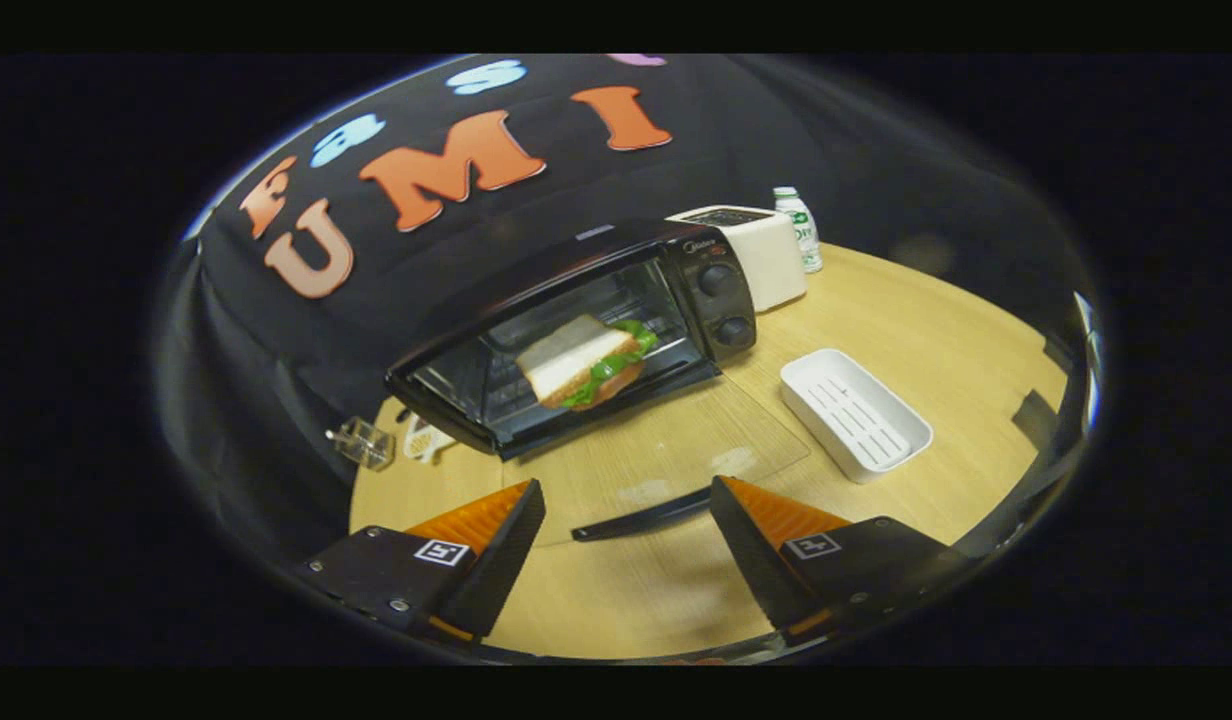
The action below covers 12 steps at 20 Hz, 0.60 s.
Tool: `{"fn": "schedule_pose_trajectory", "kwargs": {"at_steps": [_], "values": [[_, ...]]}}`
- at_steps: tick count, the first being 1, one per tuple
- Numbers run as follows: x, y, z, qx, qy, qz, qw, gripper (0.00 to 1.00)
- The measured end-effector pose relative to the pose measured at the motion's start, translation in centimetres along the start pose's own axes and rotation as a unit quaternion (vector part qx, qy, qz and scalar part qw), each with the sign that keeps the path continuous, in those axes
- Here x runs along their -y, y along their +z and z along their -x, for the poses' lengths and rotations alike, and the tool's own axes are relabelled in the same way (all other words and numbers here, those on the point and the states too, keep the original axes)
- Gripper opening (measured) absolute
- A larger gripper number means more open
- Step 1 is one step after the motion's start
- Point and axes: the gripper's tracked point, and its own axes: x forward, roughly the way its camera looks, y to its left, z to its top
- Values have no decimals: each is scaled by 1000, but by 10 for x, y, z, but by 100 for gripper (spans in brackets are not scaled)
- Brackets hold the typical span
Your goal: Open the toaster oven, put the food inside, and close the toaster oven door.
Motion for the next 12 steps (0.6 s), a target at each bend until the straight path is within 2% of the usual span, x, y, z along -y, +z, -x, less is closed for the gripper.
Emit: {"fn": "schedule_pose_trajectory", "kwargs": {"at_steps": [6,12], "values": [[21,-52,-22,-49,-35,119,991,99],[26,-76,-49,-75,-35,189,978,100]]}}
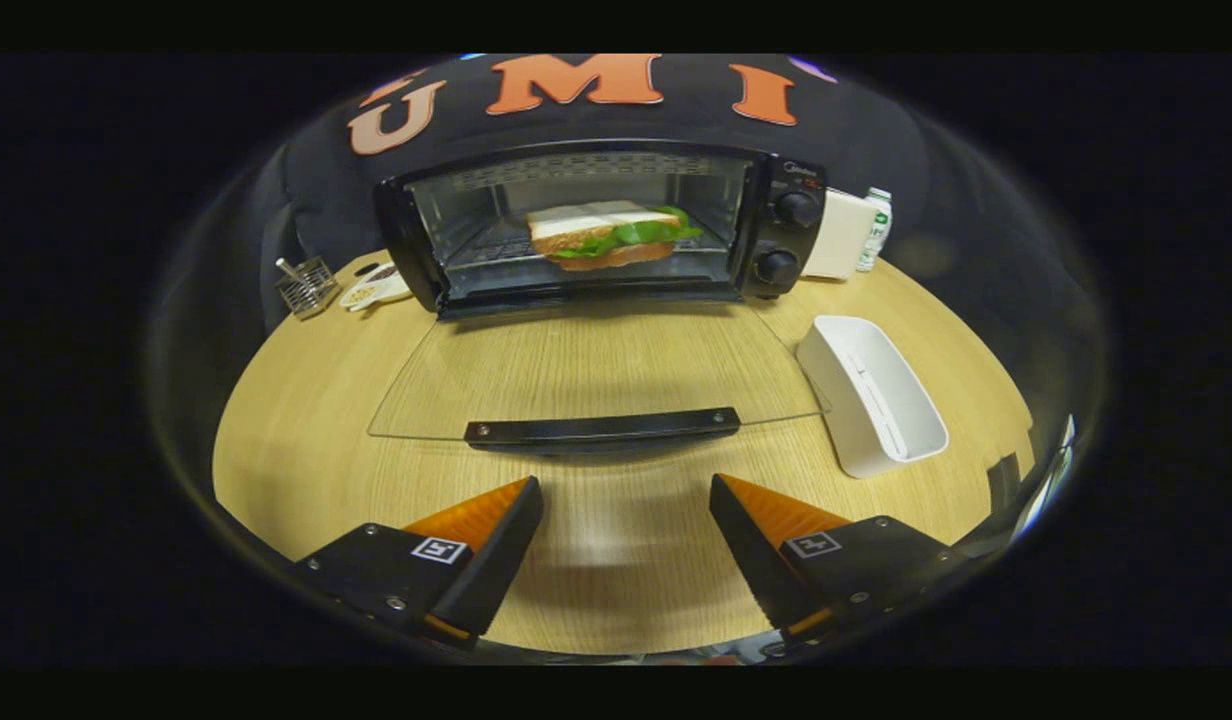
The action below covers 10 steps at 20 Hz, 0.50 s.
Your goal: Open the toaster oven, put the food inside, and close the toaster oven door.
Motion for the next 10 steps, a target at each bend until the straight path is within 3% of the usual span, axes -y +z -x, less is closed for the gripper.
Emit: {"fn": "schedule_pose_trajectory", "kwargs": {"at_steps": [5,10], "values": [[0,6,-21,-7,-10,22,1000,100],[0,17,-7,-2,1,29,1000,100]]}}
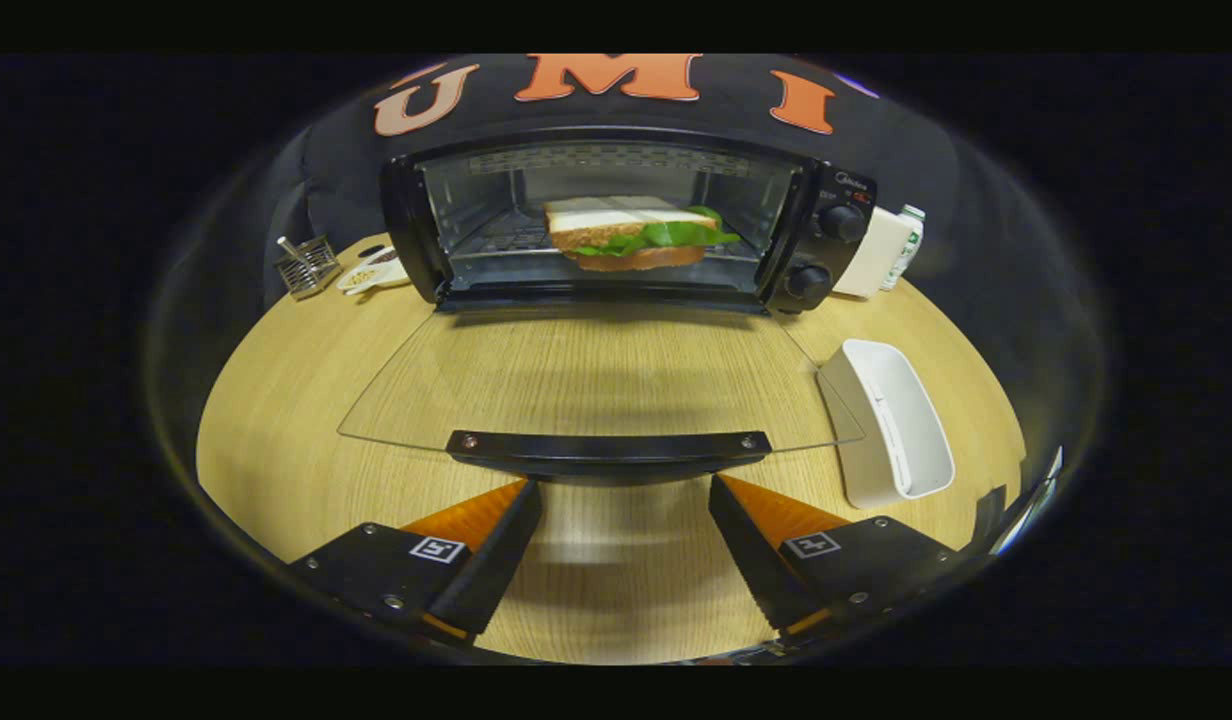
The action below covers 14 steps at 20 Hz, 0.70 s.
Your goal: Open the toaster oven, put the food inside, and close the toaster oven door.
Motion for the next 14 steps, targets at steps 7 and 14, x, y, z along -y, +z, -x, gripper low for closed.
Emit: {"fn": "schedule_pose_trajectory", "kwargs": {"at_steps": [7,14], "values": [[4,67,39,55,15,-35,998,100],[9,145,36,113,13,-33,993,100]]}}
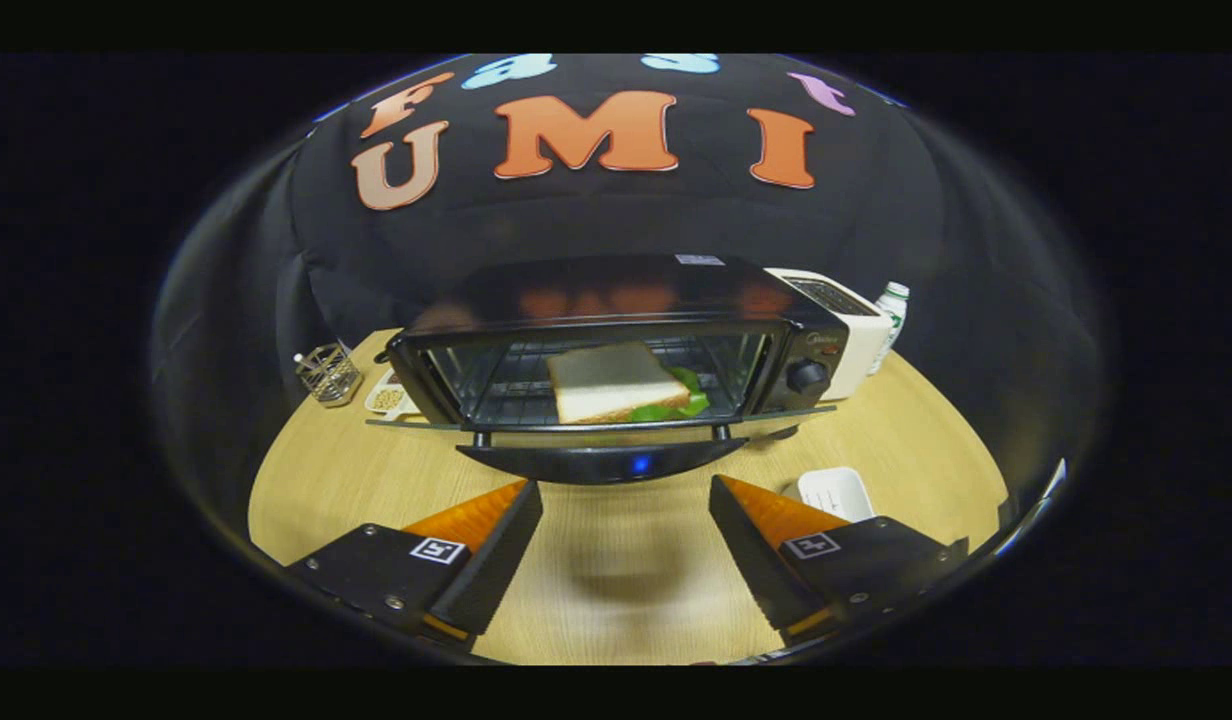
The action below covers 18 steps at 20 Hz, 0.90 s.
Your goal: Open the toaster oven, put the food inside, and close the toaster oven door.
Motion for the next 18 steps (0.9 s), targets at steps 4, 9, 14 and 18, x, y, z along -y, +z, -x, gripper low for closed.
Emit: {"fn": "schedule_pose_trajectory", "kwargs": {"at_steps": [4,9,14,18], "values": [[3,25,-19,20,-8,9,1000,100],[9,39,-14,30,-3,-8,1000,99],[14,91,32,67,14,-51,996,99],[16,167,72,143,23,-49,988,99]]}}
